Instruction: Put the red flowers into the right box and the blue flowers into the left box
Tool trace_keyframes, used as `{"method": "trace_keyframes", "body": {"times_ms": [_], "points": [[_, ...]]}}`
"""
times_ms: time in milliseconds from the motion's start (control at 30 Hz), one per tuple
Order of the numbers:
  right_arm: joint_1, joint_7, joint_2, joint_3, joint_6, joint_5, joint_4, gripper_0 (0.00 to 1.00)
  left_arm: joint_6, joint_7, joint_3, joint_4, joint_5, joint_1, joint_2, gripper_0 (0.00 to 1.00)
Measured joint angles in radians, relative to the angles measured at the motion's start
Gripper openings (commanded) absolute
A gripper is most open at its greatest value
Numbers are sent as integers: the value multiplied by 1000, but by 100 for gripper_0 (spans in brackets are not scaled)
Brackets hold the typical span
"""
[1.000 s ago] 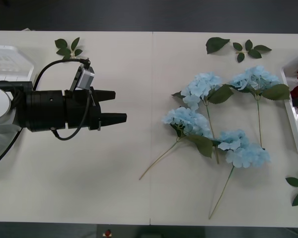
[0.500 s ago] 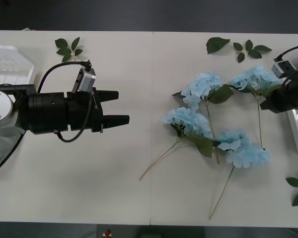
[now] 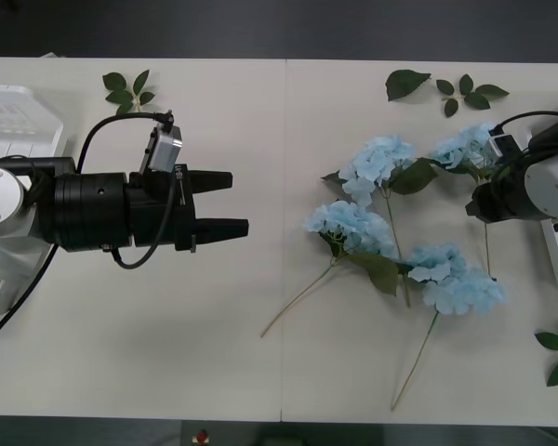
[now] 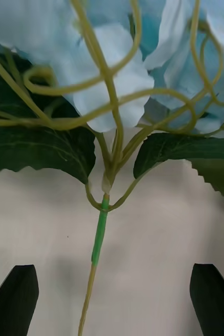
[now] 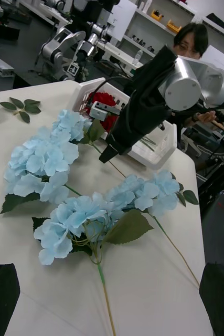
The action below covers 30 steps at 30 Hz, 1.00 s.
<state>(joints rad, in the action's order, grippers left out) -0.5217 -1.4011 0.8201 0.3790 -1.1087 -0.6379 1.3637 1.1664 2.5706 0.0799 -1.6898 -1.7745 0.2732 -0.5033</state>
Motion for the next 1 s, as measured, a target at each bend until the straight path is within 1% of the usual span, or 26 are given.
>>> {"method": "trace_keyframes", "body": {"times_ms": [200, 233, 300, 333, 467, 500, 833, 1000], "points": [[0, 0, -48, 0, 52, 35, -76, 84, 0, -67, -7, 0, 0, 0, 0, 100], [0, 0, -55, 0, 60, 37, -88, 78, 0, -67, -7, 0, 0, 0, 0, 100], [-1, 0, -66, 0, 71, 38, -107, 51, 0, -67, -7, 0, 0, 0, 0, 100], [-1, 0, -71, 0, 75, 38, -115, 39, 0, -67, -7, 0, 0, 0, 0, 100], [-4, 0, -82, 0, 75, 46, -132, 3, 0, -67, -7, 0, 0, 0, 0, 100], [-4, 0, -82, 0, 75, 51, -133, 0, 0, -67, -7, 0, 0, 0, 0, 100], [-13, -6, -82, -1, 75, 49, -138, 0, 0, -67, -7, 0, 0, 0, 0, 100], [-13, -22, -80, -35, 75, -30, -139, 0, 0, -67, -7, 0, 0, 0, 0, 100]]}}
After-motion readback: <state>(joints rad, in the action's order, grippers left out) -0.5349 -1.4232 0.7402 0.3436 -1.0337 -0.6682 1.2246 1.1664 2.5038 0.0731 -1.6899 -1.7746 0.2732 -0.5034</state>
